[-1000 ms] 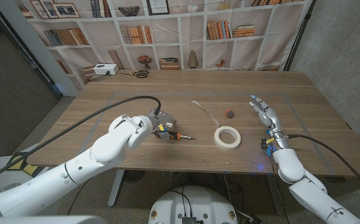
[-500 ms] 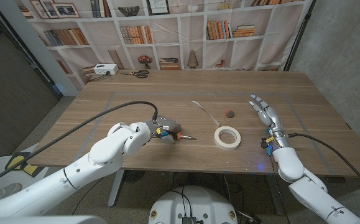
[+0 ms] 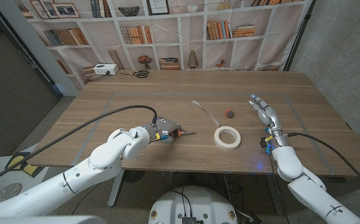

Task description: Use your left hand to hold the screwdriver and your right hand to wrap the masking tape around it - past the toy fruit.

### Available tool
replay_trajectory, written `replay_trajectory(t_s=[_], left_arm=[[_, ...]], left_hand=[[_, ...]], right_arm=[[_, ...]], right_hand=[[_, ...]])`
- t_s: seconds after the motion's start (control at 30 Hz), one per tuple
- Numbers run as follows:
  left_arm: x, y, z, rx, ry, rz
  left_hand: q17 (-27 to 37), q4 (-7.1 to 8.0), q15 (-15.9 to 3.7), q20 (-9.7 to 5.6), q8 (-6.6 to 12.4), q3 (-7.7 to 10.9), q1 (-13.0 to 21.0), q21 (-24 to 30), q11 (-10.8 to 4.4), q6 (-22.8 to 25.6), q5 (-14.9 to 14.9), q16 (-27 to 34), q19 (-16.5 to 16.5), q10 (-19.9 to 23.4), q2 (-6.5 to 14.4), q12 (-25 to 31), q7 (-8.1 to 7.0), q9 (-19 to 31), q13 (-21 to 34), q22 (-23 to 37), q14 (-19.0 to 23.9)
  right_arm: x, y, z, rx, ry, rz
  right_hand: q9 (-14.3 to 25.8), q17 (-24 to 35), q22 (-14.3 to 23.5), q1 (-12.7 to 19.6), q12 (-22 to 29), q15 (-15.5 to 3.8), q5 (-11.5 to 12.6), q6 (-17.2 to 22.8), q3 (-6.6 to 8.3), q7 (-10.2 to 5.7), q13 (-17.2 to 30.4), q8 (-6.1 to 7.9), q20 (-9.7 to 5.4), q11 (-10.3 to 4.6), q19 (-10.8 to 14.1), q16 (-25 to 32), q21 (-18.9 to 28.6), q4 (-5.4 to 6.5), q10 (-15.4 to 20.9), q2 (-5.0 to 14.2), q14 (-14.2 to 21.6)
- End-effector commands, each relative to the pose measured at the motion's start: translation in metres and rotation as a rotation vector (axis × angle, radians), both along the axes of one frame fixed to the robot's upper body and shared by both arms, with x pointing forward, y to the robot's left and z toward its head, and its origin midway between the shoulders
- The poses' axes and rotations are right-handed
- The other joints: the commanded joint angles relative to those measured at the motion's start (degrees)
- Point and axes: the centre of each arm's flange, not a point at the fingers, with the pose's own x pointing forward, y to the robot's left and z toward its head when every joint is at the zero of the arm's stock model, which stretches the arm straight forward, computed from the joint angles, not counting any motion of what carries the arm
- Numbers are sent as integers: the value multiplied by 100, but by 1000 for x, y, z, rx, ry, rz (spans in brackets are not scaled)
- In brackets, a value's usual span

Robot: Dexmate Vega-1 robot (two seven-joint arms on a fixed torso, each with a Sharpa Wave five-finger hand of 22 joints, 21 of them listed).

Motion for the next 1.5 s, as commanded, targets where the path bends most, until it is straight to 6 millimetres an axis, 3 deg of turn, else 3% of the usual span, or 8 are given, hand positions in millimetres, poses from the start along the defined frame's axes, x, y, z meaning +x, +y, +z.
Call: replay_trajectory(t_s=[0.03, 0.23, 0.43, 0.57, 0.73, 1.13, 1.4, 1.5], left_arm=[[15, 9, -24, -22, 16, 37], [21, 17, -34, -112, -21, 26], [25, 25, -38, -253, -114, -11], [28, 26, -37, -363, -201, -56], [28, 24, -25, -492, -336, -140], [35, 25, 33, -510, -285, -194], [42, 21, 68, -490, -251, -232], [48, 18, 82, -473, -205, -255]], left_hand=[[-22, 4, -610, -197, 86, 170, 329, 164, 39, 203, 26, 34, 242, 239, 75, 105, 70, 26, 50, 24, 241], [67, 115, -807, -514, 518, 763, 1303, 888, 77, 1495, 30, 280, 752, 1238, 344, 377, 99, 86, 199, 87, 1391], [342, 580, -719, -601, 806, 847, 1044, 1571, 215, 2242, 34, 678, 1055, 2014, 405, 663, 329, 258, 439, 160, 2466], [1050, 700, -814, -778, 820, 803, 1034, 2342, 210, 2350, 112, 1335, 1459, 2141, 394, 1080, 454, 506, 894, 470, 3532], [2300, 904, -908, -947, 851, 826, 821, 3730, -133, 2413, 292, 2337, 1963, 2173, 308, 1438, 115, 956, 1668, 1541, 4599], [3511, 825, -892, -933, 1022, 1072, 632, 4611, -108, 2753, 441, 3031, 1791, 2411, 66, 1687, 184, 1368, 2375, 2443, 4753], [4110, 892, -883, -918, 1083, 1273, 454, 5161, -201, 2831, 632, 3330, 1676, 2448, -41, 1565, 14, 1574, 2481, 3100, 4783], [4268, 937, -875, -920, 1106, 1332, 390, 5245, -202, 2877, 685, 3390, 1618, 2398, -76, 1511, -36, 1618, 2507, 3232, 4743]], right_arm=[[1, 3, 3, -12, 9, -19], [1, 4, 4, -22, 20, -34], [1, 6, 6, -31, 22, -48], [1, 7, 8, -30, 25, -54], [1, 10, 11, -42, 19, -58], [-8, 15, 16, -70, 12, -85], [-21, 17, 15, -96, 20, -114], [-29, 19, 14, -107, 27, -152]], right_hand=[[24, 30, 33, -25, 25, -15, -8, 56, -17, -25, 1, 40, 24, 1, 64, 30, 45, 24, 35, 6, 54], [24, 32, 34, -30, 21, -20, -7, 83, -18, -19, 1, 46, 31, -5, 71, 35, 46, 27, 41, 19, 74], [24, 33, 33, -37, 23, -20, -7, 89, -22, -13, 1, 44, 33, -6, 72, 36, 45, 29, 58, 21, 81], [24, 32, 33, -39, 21, -29, -7, 94, -24, -10, 1, 43, 33, -7, 78, 33, 46, 27, 61, 22, 81], [25, 31, 33, -38, 19, -32, -7, 118, -25, 4, 1, 49, 29, -8, 81, 26, 46, 23, 66, 24, 73], [25, 16, 33, 47, 22, -78, 16, 151, 29, 8, 1, 50, -9, -38, 108, 20, 51, -25, 112, 81, 106], [25, 15, 36, 144, 61, -142, 43, 288, 82, 22, 4, 82, -75, -68, 189, 57, 77, -57, 270, 152, 236], [26, 82, 53, 159, 123, -181, 51, 353, 87, 66, 15, 77, -79, -27, 453, 236, 177, -25, 507, 207, 629]])
